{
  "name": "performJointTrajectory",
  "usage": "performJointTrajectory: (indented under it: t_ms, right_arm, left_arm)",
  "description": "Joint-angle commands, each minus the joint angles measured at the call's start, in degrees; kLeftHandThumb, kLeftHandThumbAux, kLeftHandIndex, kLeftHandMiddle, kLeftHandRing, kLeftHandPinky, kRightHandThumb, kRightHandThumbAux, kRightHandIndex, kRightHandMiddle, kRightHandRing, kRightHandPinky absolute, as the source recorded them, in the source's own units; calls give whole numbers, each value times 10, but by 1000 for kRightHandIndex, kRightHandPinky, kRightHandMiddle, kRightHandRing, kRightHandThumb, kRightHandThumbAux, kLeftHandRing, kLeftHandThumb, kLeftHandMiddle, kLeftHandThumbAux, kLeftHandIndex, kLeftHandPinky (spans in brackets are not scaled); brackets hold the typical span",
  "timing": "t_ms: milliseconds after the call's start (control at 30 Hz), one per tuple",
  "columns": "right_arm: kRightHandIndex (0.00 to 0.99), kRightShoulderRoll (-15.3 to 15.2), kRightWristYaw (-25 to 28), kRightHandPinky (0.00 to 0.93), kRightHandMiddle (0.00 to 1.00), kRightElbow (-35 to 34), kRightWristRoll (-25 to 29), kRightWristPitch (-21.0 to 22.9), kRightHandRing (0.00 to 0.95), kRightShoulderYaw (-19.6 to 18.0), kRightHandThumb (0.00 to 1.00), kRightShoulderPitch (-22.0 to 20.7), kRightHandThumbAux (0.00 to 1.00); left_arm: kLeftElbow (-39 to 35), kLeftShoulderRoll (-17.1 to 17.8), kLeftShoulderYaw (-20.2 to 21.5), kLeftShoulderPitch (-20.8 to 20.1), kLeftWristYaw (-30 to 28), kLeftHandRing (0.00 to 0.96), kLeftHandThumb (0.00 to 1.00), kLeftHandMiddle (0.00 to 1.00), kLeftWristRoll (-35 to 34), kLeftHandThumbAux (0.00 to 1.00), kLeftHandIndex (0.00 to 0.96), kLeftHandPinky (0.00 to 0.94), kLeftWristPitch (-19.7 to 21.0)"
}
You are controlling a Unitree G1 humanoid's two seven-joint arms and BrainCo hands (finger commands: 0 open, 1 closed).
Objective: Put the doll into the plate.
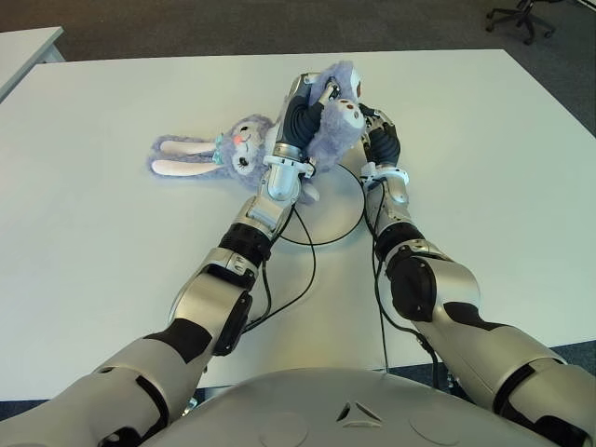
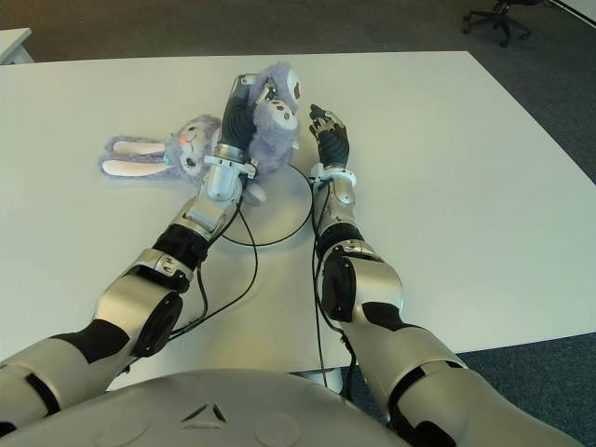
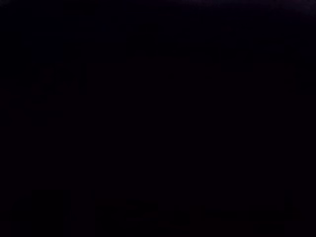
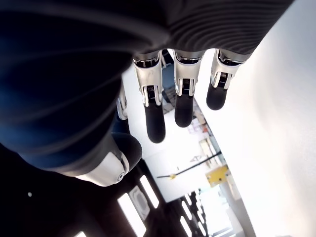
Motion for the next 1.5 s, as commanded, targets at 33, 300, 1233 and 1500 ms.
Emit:
performJointTrajectory:
  t_ms: [33,300,1233,1500]
  right_arm:
    - [427,14,-2,111,249,33,1,20,150,-2,713,52,713]
    - [415,13,0,78,224,34,1,24,135,-1,706,52,719]
    - [403,8,-11,69,182,38,-7,26,110,7,695,50,724]
    - [403,7,-6,80,185,39,-3,27,117,5,696,49,724]
  left_arm:
    - [5,-1,-8,24,11,862,854,865,15,674,759,881,5]
    - [7,3,-14,21,26,861,688,855,33,624,749,878,-7]
    - [-7,-5,-8,27,-2,788,419,798,11,408,642,771,8]
    - [-13,-4,-7,31,-3,746,433,762,8,427,549,735,16]
